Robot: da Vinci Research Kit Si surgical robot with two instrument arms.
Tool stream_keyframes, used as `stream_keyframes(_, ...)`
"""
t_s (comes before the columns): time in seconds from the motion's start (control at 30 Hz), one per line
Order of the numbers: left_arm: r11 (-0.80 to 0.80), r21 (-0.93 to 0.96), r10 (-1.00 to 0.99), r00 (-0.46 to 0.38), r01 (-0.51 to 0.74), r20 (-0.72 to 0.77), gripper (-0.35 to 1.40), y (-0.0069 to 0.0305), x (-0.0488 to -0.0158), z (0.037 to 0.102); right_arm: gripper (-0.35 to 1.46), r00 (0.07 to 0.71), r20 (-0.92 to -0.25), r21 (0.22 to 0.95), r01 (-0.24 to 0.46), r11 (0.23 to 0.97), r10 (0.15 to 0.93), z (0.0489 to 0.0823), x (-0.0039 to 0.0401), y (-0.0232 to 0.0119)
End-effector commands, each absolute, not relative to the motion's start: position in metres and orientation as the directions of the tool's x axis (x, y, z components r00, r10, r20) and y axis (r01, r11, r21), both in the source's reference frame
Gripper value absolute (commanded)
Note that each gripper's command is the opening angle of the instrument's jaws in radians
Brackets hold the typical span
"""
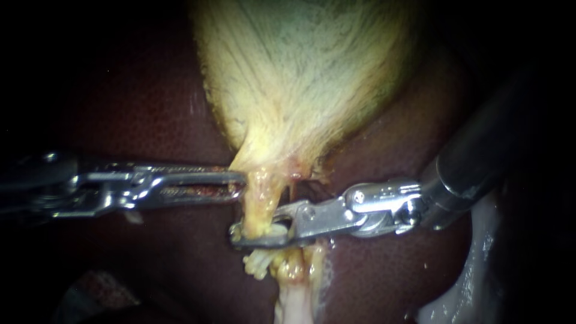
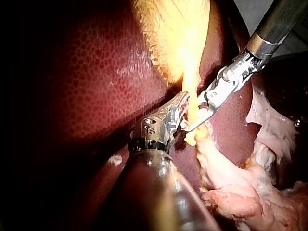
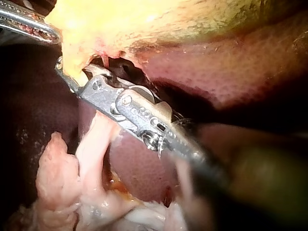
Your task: Clipping third clip left tube
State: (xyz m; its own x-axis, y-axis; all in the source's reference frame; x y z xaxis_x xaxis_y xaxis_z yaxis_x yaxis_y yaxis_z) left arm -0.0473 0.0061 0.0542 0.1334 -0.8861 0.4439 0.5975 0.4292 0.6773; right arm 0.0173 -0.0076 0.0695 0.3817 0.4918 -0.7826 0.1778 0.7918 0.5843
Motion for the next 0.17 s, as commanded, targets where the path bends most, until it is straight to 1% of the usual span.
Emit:
stream_keyframes(0.03, 0.429, 0.677, -0.886, 0.133, 0.597, 0.444, -0.35, 0.0061, -0.0473, 0.0542, -0.28, 0.382, -0.783, 0.584, 0.178, 0.792, 0.492, 0.0695, 0.0174, -0.0076)
stream_keyframes(0.17, 0.429, 0.677, -0.886, 0.133, 0.597, 0.444, -0.35, 0.0061, -0.0474, 0.0542, -0.28, 0.382, -0.783, 0.584, 0.179, 0.792, 0.492, 0.0694, 0.0174, -0.0077)
